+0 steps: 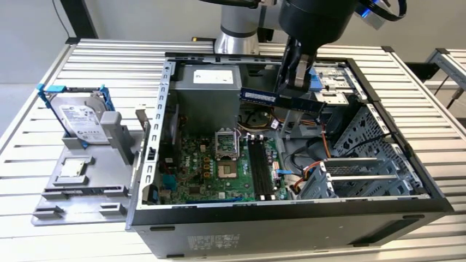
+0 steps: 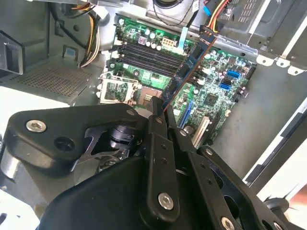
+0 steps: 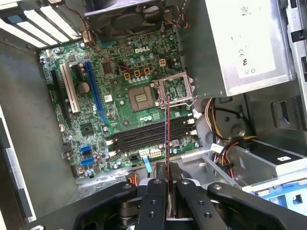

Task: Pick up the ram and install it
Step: 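Insert the ram into the slot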

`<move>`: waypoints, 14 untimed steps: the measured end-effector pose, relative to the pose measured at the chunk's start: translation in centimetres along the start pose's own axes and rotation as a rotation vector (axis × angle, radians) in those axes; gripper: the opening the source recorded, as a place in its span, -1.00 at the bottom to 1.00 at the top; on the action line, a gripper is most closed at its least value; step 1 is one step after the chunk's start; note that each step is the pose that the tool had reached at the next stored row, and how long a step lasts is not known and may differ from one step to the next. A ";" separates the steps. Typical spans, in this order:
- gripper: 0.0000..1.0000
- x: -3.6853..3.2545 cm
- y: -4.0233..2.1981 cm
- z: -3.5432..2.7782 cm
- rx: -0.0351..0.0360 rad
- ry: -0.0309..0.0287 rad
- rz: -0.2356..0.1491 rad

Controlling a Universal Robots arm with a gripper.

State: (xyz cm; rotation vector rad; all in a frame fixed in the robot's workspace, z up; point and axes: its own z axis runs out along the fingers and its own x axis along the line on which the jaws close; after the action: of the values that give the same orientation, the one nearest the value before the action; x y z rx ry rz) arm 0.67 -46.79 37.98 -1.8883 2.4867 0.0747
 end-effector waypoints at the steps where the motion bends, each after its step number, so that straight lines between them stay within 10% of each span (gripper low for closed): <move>1: -1.00 0.00 0.00 0.00 0.0002 -0.0001 0.003; 14: -1.00 0.00 0.00 0.00 0.0084 -0.0051 0.193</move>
State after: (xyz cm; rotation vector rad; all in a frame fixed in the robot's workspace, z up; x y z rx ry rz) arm 0.67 -46.79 37.98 -1.6370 2.6537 0.0714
